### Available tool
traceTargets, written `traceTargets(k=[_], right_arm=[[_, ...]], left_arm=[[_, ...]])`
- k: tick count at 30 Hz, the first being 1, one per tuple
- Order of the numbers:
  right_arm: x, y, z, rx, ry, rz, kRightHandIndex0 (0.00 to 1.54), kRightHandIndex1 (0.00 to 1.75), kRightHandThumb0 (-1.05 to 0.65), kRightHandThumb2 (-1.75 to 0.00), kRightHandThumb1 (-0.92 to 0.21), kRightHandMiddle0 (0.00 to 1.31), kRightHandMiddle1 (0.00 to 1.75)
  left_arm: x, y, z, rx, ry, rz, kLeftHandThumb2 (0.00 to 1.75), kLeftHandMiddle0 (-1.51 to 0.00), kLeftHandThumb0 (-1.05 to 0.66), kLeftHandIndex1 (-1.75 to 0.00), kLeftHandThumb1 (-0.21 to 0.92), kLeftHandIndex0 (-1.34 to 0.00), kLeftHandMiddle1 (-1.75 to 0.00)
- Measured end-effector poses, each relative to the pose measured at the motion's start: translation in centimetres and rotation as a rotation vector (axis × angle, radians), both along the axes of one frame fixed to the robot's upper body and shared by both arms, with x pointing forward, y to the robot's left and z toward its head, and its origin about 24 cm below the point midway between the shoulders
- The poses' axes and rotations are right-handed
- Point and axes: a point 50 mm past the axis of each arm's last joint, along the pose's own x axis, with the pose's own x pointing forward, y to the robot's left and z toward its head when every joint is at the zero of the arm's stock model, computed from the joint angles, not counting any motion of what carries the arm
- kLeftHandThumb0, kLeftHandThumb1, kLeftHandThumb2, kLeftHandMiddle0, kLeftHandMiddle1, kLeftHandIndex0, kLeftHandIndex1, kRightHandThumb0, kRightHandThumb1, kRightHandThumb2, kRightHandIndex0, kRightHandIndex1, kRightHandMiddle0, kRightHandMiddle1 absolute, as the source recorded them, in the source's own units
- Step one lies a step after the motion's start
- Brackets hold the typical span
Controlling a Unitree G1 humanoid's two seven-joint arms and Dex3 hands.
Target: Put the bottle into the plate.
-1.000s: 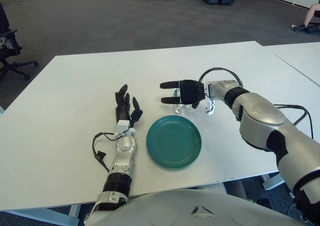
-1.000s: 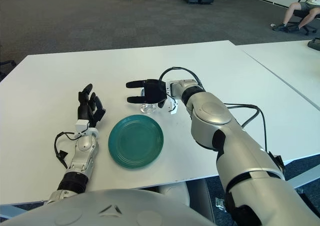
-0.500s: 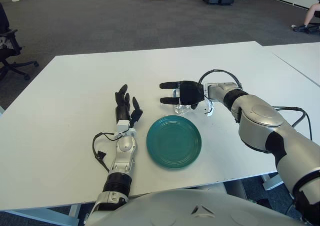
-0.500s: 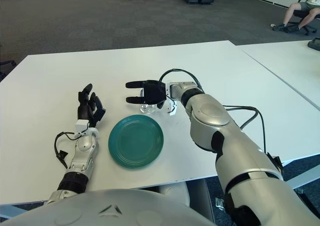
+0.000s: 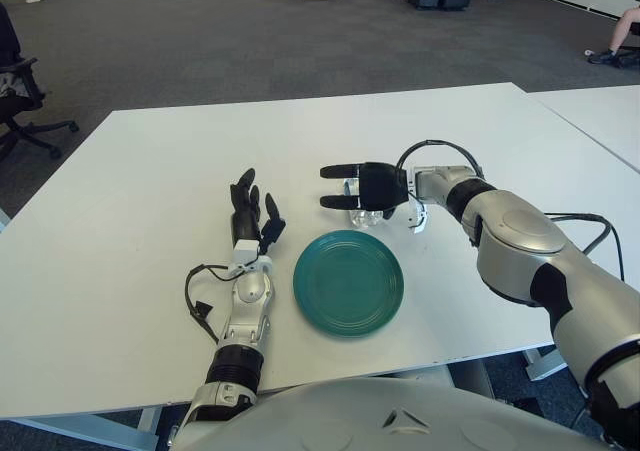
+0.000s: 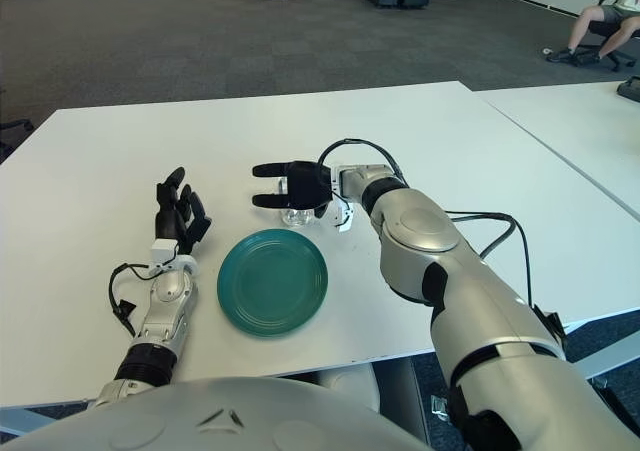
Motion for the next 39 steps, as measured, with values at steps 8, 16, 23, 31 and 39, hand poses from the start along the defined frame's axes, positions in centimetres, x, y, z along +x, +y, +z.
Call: traceTargets(k=[8,16,23,31,39], right_arm=[[-0.26,0.07,-0.42,0.011,-0.003,0.002,0.43,1.53,-0.10,-0.81,-0.67,0.22,1.64],[-0.45,0.50,-0.61,0.027,-0.020,0.015,0.59,1.73,-0.01,-1.21,-0.36,0.46,1.57],[-0.37,0.46,-0.81,0.038,-0.015,-0.037,0.67,1.75,-0.01,-1.38,-0.23,0.52,1.61],[-0.35,0.31,-0.92,0.033,-0.012,-0.051,0.70,1.75,-0.01,-1.39,-0.21,0.56,1.57],[-0.34,0.07,-0.98,0.033,-0.012,-0.059,0.70,1.75,-0.01,-1.41,-0.20,0.55,1.61]], left_arm=[[-0.14,0.11,-0.09,0.001,0.003,0.019,0.82,-0.36,-0.80,-0.82,0.92,0.00,-0.01],[-0.18,0.08,-0.13,0.011,0.001,0.023,0.82,-0.36,-0.81,-0.83,0.92,0.00,-0.01],[-0.19,0.07,-0.13,0.016,0.002,0.027,0.82,-0.34,-0.81,-0.81,0.92,0.00,-0.01],[-0.21,0.11,-0.13,0.016,0.002,0.037,0.83,-0.34,-0.80,-0.83,0.92,0.00,-0.01],[-0.21,0.12,-0.13,0.015,0.002,0.041,0.82,-0.36,-0.80,-0.84,0.92,0.00,-0.01]])
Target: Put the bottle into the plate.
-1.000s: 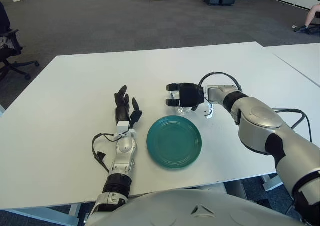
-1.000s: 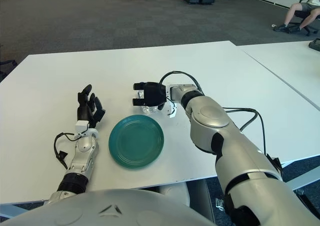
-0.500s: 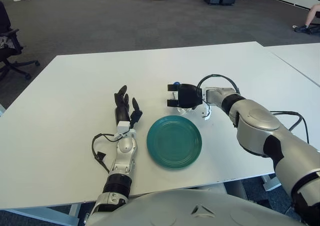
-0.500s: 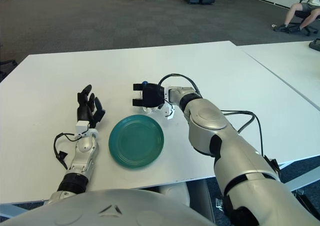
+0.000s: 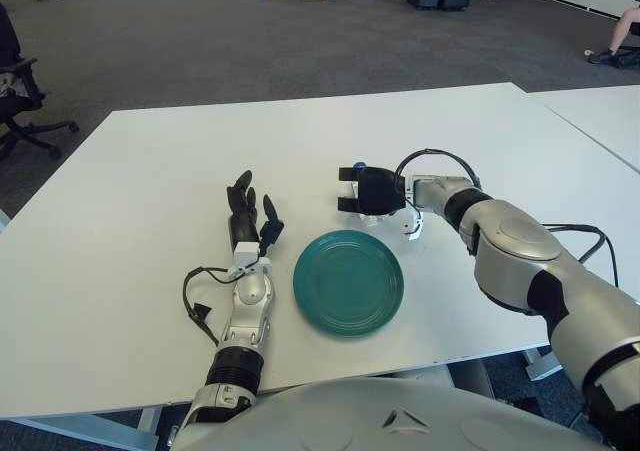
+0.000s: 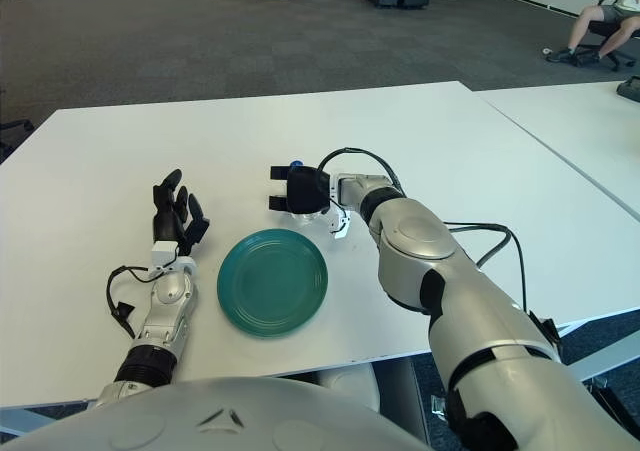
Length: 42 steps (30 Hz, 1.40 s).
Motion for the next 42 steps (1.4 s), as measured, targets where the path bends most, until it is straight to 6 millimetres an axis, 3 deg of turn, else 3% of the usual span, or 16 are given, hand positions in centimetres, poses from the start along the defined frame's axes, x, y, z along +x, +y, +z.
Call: traceTargets(k=[22,31,42], right_arm=[[0.1,-0.9,0.0,0.022,0.010,-0.033,0.70,1.75,-0.01,-1.44,-0.19,0.54,1.65],[0.3,-1.5,0.5,0.115,0.057,-0.092,0.76,1.75,-0.01,-1.54,-0.12,0.55,1.71],[0.8,-1.9,2.2,0.348,0.072,-0.127,0.70,1.74,0.00,-1.45,-0.21,0.46,1.75]], left_arm=[[0.0,0.0,0.0,-0.002,0.001,0.002,0.81,-0.35,-0.79,-0.85,0.92,0.00,-0.01],[0.0,0.0,-0.1,0.000,0.006,0.005,0.81,-0.36,-0.80,-0.86,0.92,0.00,-0.01],[-0.1,0.0,-0.3,-0.006,0.016,0.006,0.79,-0.36,-0.79,-0.87,0.92,0.00,-0.01]])
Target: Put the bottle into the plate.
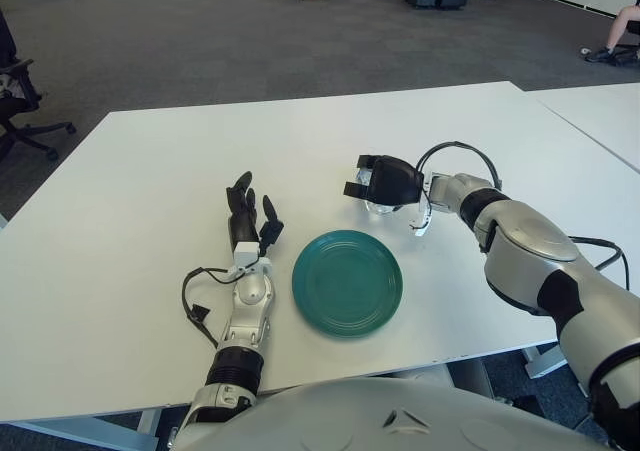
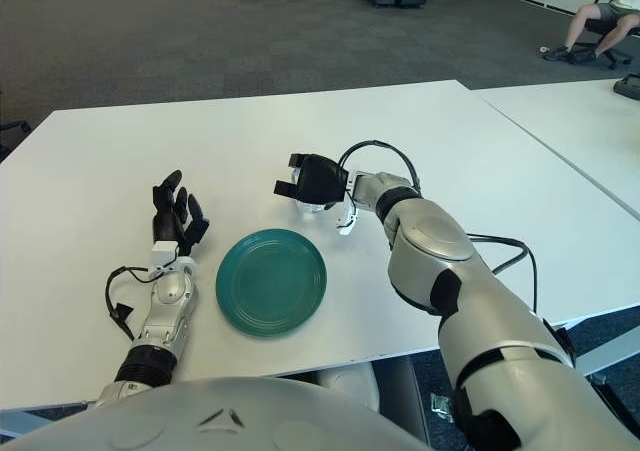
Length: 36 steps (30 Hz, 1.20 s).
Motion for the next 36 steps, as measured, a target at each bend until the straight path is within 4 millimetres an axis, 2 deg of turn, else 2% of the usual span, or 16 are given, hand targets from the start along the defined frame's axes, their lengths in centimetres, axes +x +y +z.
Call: traceTargets(k=[16,25,36], right_arm=[[2.3,0.3,5.1,0.319,-0.043,-0.105,0.72,1.72,0.00,-1.48,-0.18,0.48,1.75],[2.7,0.2,5.8,0.386,0.041,-0.179,0.72,1.73,0.00,-1.49,-0.17,0.49,1.75],[3.4,-0.8,7.0,0.522,0.130,-0.271,0.73,1.75,-0.01,-1.51,-0.16,0.50,1.75]], left_arm=[[0.0,0.0,-0.3,-0.010,0.013,-0.005,0.80,-0.37,-0.79,-0.89,0.92,0.00,-0.01],[0.0,0.0,-0.3,-0.011,0.012,-0.006,0.82,-0.37,-0.80,-0.87,0.92,0.00,-0.01],[0.2,-0.1,-0.2,-0.010,0.008,-0.008,0.83,-0.37,-0.80,-0.88,0.92,0.00,-0.01]])
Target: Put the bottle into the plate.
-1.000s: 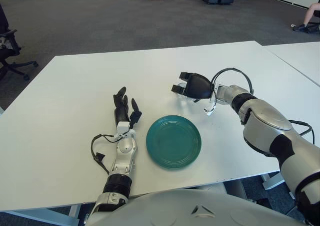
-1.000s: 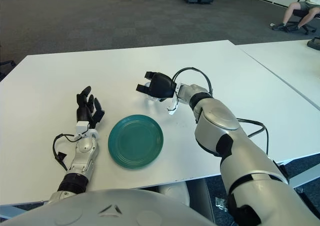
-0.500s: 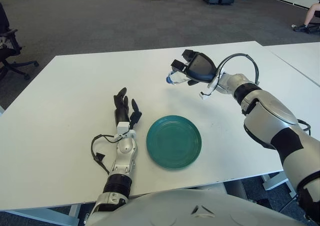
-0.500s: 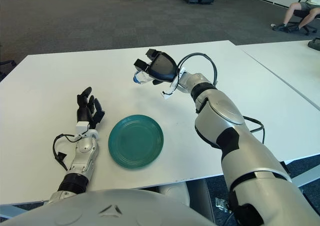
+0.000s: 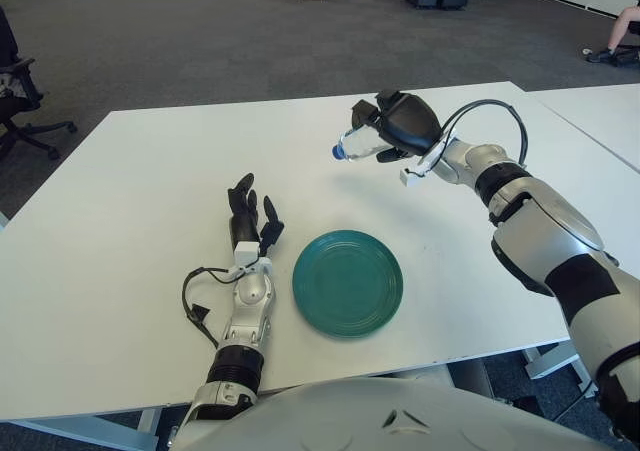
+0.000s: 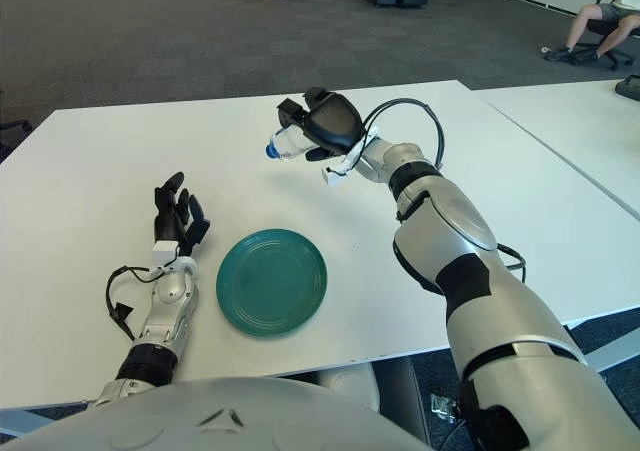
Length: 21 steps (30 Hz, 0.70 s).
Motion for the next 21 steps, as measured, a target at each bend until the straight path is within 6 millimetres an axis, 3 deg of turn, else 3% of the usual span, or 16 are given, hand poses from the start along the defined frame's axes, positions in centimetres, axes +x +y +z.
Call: traceTargets(k=[10,18,19,21], right_arm=[[0.35,-0.36,0.66,0.096,0.063,-0.038,0.79,1.75,-0.01,-1.62,-0.06,0.58,1.75],[0.18,-0.23,0.56,0.114,0.085,-0.022,0.75,1.74,-0.01,-1.55,-0.12,0.54,1.75],[0.14,-0.22,0.54,0.117,0.086,-0.017,0.90,1.74,-0.17,-1.44,-0.21,0.55,1.75],[0.04,-0.20,0.49,0.123,0.090,-0.008,1.04,1.74,-0.31,-1.34,-0.29,0.56,1.75]], left_arm=[[0.04,-0.03,-0.04,0.000,0.002,-0.004,0.83,-0.37,-0.80,-0.88,0.92,0.00,-0.01],[0.05,-0.04,-0.04,-0.003,0.002,-0.010,0.83,-0.37,-0.80,-0.89,0.92,0.00,-0.01],[0.05,-0.04,-0.04,-0.003,0.002,-0.010,0.83,-0.37,-0.80,-0.88,0.92,0.00,-0.01],[0.05,-0.04,-0.04,-0.003,0.002,-0.011,0.83,-0.37,-0.80,-0.88,0.92,0.00,-0.01]])
